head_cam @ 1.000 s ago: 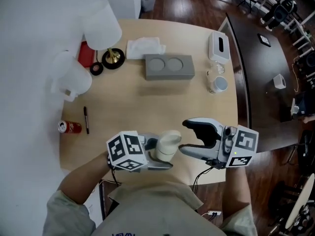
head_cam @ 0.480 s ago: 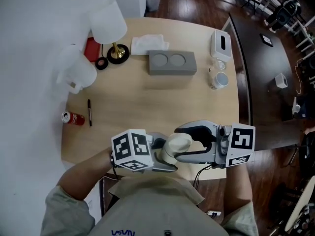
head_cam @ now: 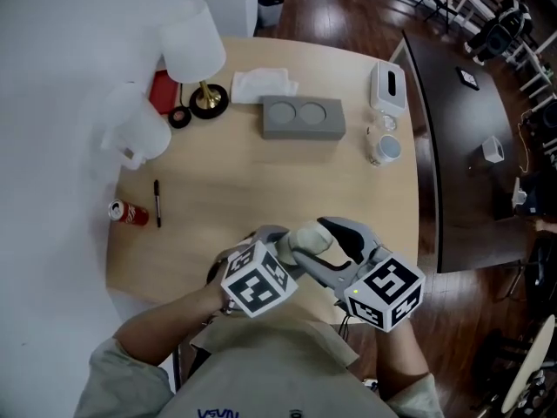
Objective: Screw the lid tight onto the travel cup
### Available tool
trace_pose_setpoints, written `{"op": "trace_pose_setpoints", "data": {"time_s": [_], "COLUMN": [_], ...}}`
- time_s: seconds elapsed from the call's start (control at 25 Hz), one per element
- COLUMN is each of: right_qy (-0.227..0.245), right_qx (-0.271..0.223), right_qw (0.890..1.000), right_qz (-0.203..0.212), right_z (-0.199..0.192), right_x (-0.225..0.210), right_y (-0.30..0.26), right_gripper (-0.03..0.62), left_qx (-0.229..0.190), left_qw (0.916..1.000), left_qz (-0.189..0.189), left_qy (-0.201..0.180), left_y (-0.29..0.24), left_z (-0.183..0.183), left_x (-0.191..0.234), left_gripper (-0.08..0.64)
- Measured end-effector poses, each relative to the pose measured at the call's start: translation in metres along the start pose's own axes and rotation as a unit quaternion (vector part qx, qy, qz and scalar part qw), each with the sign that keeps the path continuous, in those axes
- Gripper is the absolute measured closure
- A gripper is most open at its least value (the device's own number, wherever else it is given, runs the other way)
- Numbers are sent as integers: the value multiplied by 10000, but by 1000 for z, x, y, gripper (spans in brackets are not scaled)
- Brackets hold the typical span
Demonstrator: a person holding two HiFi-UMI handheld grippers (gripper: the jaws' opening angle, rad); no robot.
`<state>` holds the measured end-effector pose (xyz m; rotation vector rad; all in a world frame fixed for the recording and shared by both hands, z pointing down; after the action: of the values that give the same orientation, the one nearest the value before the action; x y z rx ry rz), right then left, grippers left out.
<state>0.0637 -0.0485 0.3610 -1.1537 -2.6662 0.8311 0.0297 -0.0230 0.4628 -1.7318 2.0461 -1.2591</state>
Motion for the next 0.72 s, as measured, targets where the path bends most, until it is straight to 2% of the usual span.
{"op": "trace_pose_setpoints", "data": {"time_s": [0.12,0.24,0.36,0.56,0.64,0.72], "right_qy": [-12,42,226,559,663,805], "right_qx": [95,121,78,285,253,118], "right_qw": [9992,9995,9997,9947,9918,9866], "right_qz": [-382,-293,20,817,1060,1415], "right_z": [-4,-4,0,-2,-2,-1], "right_x": [4,7,11,16,19,25], "right_y": [-3,-1,7,18,22,28], "right_gripper": [318,318,319,322,322,322], "left_qx": [-57,-103,-238,-87,-38,-71], "left_qw": [9998,9999,9987,9938,9909,9849], "left_qz": [164,12,-431,-856,-1042,-1424], "left_qy": [125,14,-152,-707,-854,-983], "left_y": [-3,-3,0,4,5,8], "left_z": [-4,-5,-3,-6,-7,-6], "left_x": [2,-2,-11,-22,-28,-37], "left_gripper": [244,244,244,244,244,244]}}
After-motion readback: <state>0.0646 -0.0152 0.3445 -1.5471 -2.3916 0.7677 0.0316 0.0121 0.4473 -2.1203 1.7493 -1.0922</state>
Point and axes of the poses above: the fingertips, and each gripper's own axes: y backward along the fingers, x to its left, z out of its top, the point moved 4 cm from there along y, backward along the fingers, and after that the axes turned 12 degrees about -z, right-handed, at the moved point
